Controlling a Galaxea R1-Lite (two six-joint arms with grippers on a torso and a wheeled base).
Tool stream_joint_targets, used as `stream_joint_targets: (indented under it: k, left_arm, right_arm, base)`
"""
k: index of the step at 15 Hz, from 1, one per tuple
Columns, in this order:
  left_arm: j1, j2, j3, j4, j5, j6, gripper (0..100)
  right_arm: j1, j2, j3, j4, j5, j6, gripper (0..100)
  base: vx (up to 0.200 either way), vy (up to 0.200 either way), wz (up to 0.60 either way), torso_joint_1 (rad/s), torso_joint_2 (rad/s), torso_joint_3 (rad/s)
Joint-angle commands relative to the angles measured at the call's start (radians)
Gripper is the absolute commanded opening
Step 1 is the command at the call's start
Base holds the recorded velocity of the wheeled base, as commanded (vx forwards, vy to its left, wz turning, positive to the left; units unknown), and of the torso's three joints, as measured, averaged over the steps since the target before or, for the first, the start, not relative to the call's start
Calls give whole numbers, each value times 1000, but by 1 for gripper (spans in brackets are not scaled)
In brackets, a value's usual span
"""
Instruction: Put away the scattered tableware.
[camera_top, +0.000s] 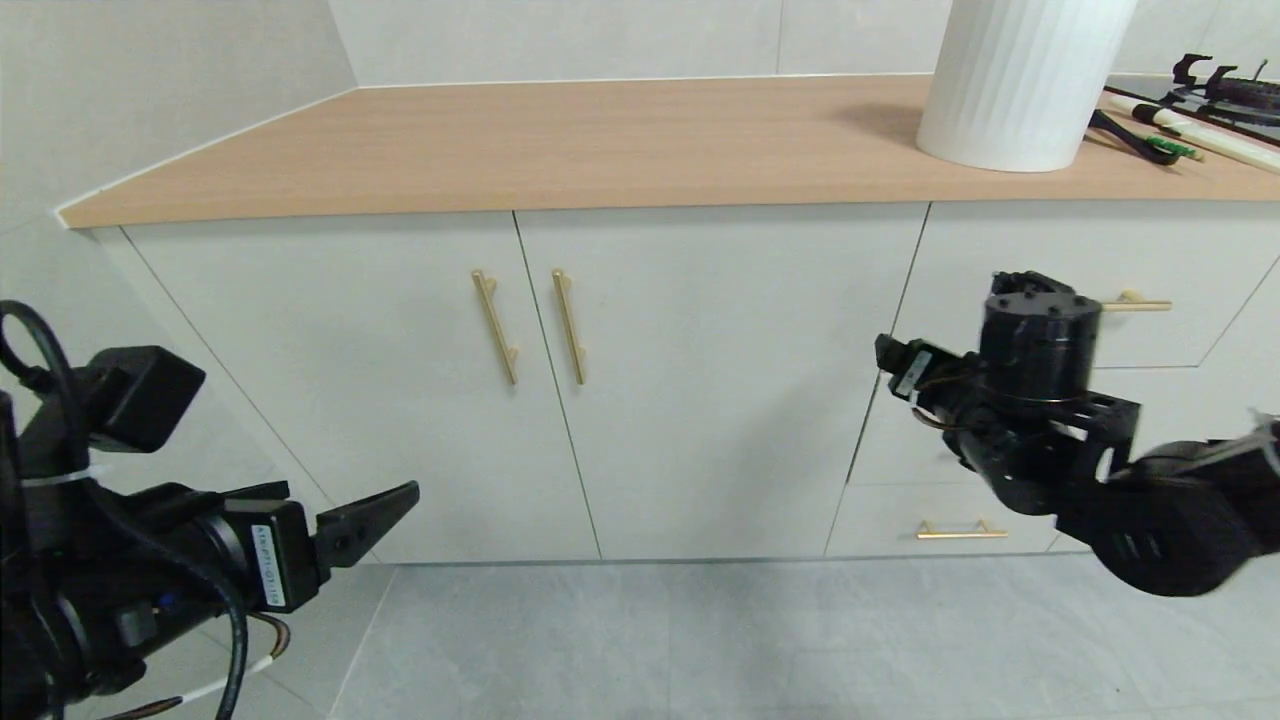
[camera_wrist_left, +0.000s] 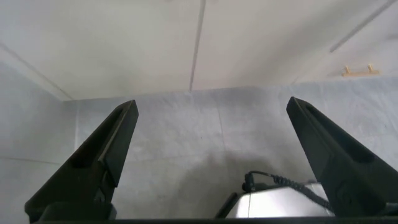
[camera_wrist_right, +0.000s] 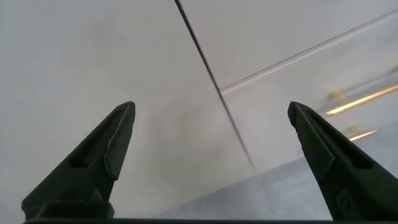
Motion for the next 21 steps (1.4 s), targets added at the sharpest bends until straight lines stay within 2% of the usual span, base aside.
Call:
stream_joint_targets:
  k: [1,3,6,8,9,11,13,14,16,17,19,20,21]
  left_arm:
    - [47,-158,38,4,-5,4,100]
    - [62,-287,99,19,-8,5,100]
    - [88,-506,142,71,-8,5,100]
    - [144,-646,168,162,-30,7,100]
    - [167,-742,178,228,-69,36,100]
    - [203,-893,175,364,-77,77,100]
    - [255,-983,178,449,-80,116,100]
    - [272,-1018,179,470,-80,126,100]
    - [298,-1049,181,515,-63,137,100]
    - [309,-1049,182,516,-36,136,100]
    - [331,-1051,191,515,-14,137,100]
    - [407,-1121,224,516,-30,198,100]
    - [423,-1147,254,515,-34,243,100]
  right_arm:
    - [8,-315,230,-48,33,-89,100]
    - [8,-460,339,-53,68,-94,100]
    - [5,-707,512,-49,74,-154,100]
    - [5,-899,627,-34,114,-252,100]
    - [0,-1029,695,12,136,-316,100]
    - [-118,-1232,780,107,159,-401,100]
    - [-230,-1419,794,219,238,-428,100]
    - [-265,-1528,785,325,268,-470,100]
    - [-275,-1732,728,595,289,-536,100]
    - [-284,-1724,721,638,278,-522,100]
    - [-296,-1726,734,601,254,-503,100]
    - [-353,-1726,780,564,229,-510,100]
    - [-396,-1724,807,561,229,-511,100]
  base:
    - [0,0,0,0,0,0]
    - [0,0,0,0,0,0]
    - [0,0,0,0,0,0]
    - [0,0,0,0,0,0]
    - [0,0,0,0,0,0]
    - [0,0,0,0,0,0]
    - [0,0,0,0,0,0]
    - [0,0,0,0,0,0]
    - [0,0,0,0,0,0]
    - [0,0,0,0,0,0]
    - [0,0,0,0,0,0]
    - [0,0,0,0,0,0]
    - [0,0,0,0,0,0]
